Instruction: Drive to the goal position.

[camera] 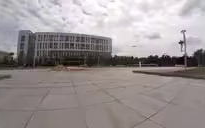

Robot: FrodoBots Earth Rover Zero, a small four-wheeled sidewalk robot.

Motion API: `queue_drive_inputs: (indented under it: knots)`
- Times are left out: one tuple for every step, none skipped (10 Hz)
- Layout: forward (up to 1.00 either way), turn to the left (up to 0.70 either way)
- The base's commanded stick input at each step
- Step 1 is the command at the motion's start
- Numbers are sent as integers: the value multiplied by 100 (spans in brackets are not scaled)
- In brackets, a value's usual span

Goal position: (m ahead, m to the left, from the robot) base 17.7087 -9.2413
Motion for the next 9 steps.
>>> queue_drive_inputs:
  knots:
    - [100, 1]
    - [100, 1]
    - [100, 1]
    - [100, 2]
    - [100, 0]
    - [100, 2]
    - [100, 0]
    - [100, 1]
    - [100, 1]
